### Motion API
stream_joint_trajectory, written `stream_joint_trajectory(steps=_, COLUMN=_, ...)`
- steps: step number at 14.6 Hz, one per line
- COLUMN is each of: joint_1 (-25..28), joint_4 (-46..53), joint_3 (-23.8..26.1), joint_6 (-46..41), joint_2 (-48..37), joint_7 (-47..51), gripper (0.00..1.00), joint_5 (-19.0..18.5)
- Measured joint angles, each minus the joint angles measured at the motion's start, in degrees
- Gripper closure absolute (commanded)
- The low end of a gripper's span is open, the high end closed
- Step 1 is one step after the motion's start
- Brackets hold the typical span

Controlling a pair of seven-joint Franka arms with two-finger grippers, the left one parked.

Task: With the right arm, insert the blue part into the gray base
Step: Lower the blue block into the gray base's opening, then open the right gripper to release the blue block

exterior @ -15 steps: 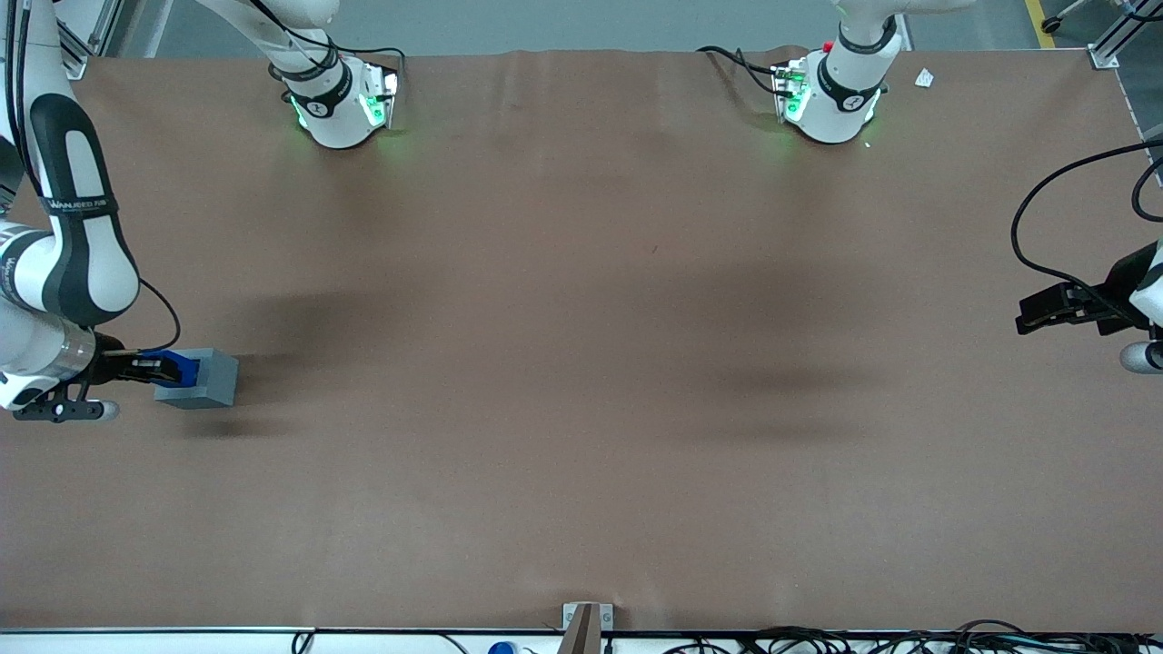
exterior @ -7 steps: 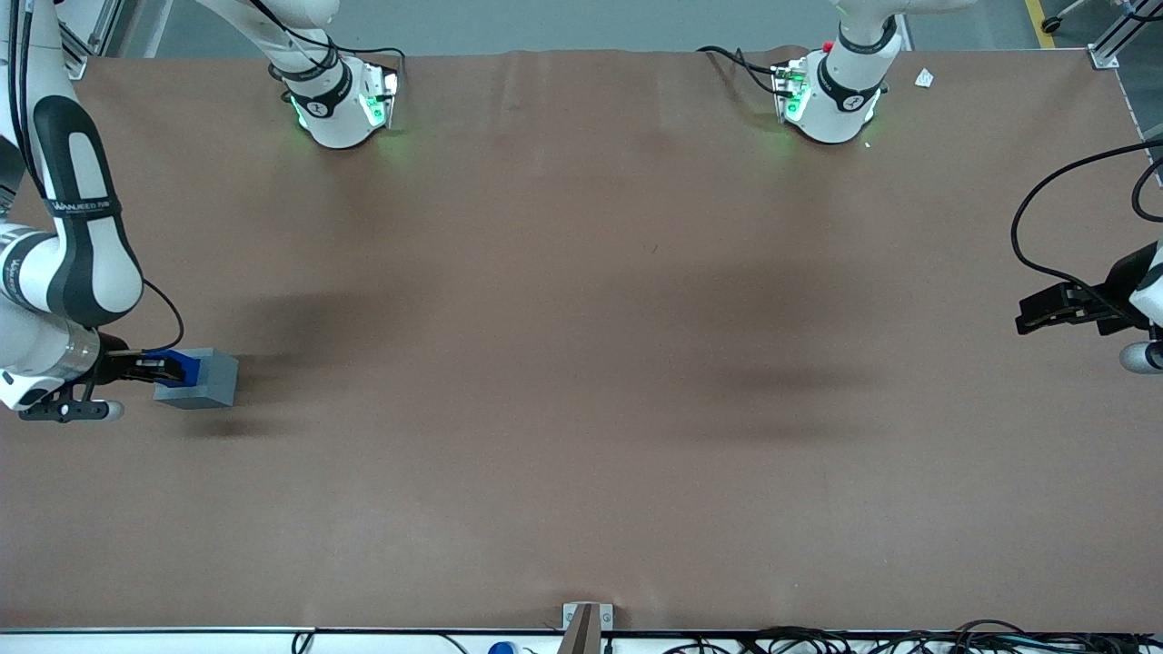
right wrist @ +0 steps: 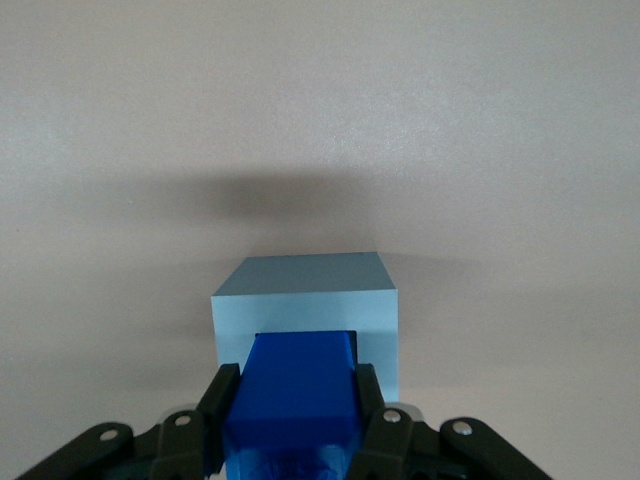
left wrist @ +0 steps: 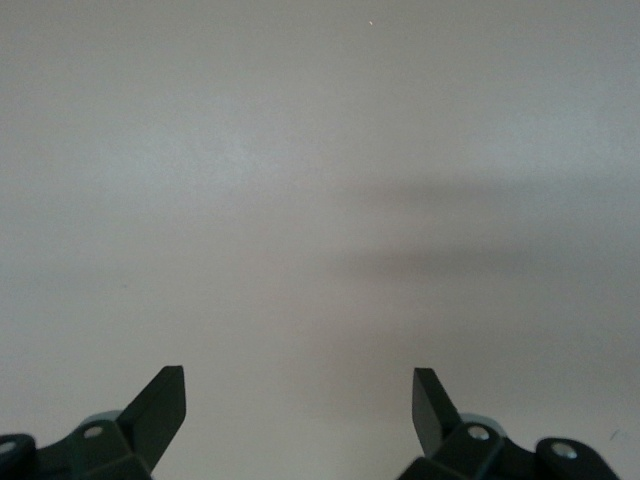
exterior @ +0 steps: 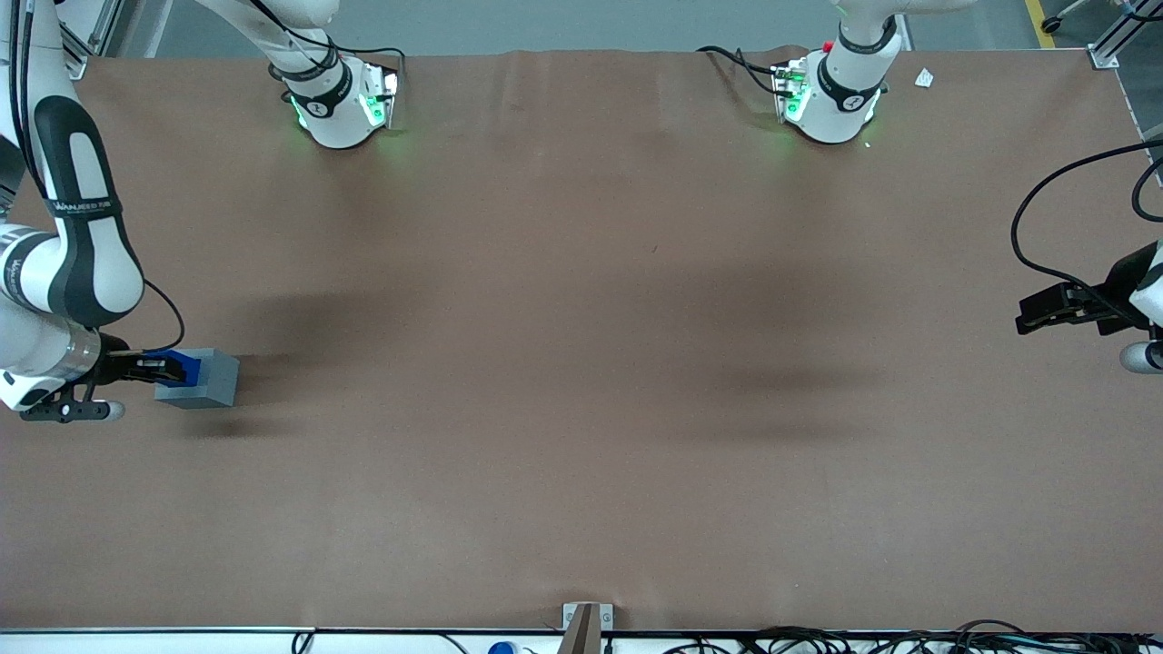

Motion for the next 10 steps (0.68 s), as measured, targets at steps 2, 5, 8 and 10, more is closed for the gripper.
stream_joint_trajectory(steps=2, joint_1=0.0, joint_4=0.1, joint_3=0.0, joint_6=0.01, joint_2=0.0, joint_7=0.02, gripper=0.98, joint_5=0.0)
stream_joint_trajectory(steps=5, joint_1=0.0, joint_4=0.38, joint_3=0.0, joint_6=0.12, joint_2=0.04, joint_7=0.02, gripper=0.98, joint_5=0.0)
stream_joint_trajectory(steps=8, joint_1=0.0, joint_4=0.51, joint_3=0.0, joint_6=0.32, joint_2=0.22, joint_7=0.03, gripper=0.98, joint_5=0.0)
stream_joint_trajectory(steps=10, joint_1=0.0, joint_4=0.61, joint_3=0.0, joint_6=0.35, joint_2=0.31, joint_7=0.03, gripper=0.98, joint_5=0.0)
